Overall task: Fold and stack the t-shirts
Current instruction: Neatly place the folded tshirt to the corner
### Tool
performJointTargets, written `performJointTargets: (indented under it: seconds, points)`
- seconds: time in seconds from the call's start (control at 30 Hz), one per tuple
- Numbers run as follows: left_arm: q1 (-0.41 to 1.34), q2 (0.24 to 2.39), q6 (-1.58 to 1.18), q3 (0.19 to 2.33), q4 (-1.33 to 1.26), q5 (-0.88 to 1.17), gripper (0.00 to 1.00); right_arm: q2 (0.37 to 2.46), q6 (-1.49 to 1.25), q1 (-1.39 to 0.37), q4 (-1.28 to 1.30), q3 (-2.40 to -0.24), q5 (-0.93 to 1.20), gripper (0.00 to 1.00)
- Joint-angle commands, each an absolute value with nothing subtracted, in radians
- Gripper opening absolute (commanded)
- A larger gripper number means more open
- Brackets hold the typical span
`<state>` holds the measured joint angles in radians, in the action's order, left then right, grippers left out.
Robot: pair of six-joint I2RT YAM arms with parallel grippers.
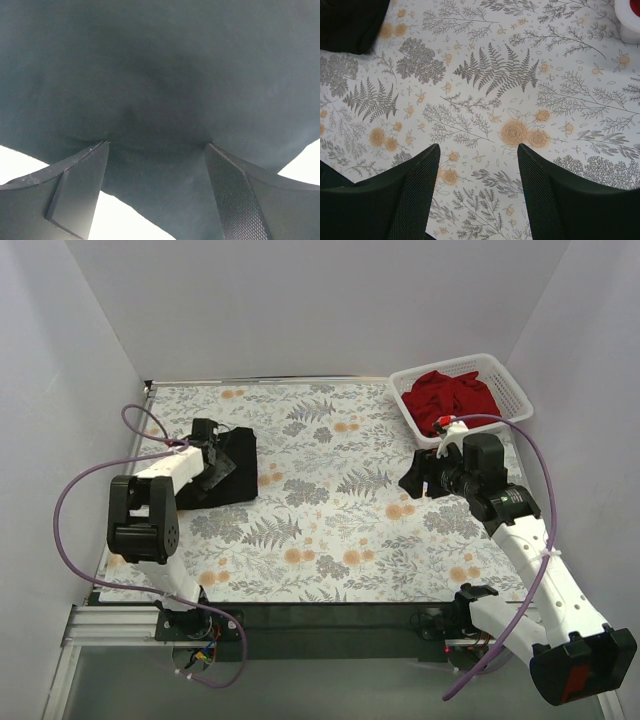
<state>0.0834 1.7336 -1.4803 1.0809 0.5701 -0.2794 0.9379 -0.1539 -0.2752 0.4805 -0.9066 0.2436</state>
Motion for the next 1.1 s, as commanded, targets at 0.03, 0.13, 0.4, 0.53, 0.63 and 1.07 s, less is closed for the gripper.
performJointTargets:
  seconds: [0.03, 0.13, 0.4, 0.53, 0.63, 1.07]
  points:
    - [-0.06, 1.793, -1.368, 1.11, 0.571, -0.426, 0.73, 0.93, -0.15, -0.272, 0.479, -0.896, 0.288, 0.6]
    - [-0.095, 1.804, -1.322, 1.169, 0.581, -0.495, 0.76, 0.946, -0.15, -0.272, 0.48, -0.899, 0.302, 0.6]
    - [0.05, 1.682, -1.238, 1.253, 0.583, -0.419, 0.82, 0.953, -0.163, -0.273, 0.476, -0.905, 0.304, 0.6]
    - [0.224, 1.663, -1.126, 1.243, 0.549, -0.515, 0.73, 0.953, -0.163, -0.272, 0.477, -0.907, 0.304, 0.6]
    - [0.267, 1.718, -1.068, 1.262, 0.551, -0.546, 0.65, 0.953, -0.166, -0.272, 0.479, -0.908, 0.307, 0.6]
    - [0.305, 1.962, -0.957, 1.29, 0.505, -0.669, 0.45, 0.959, -0.172, -0.272, 0.5, -0.919, 0.325, 0.6]
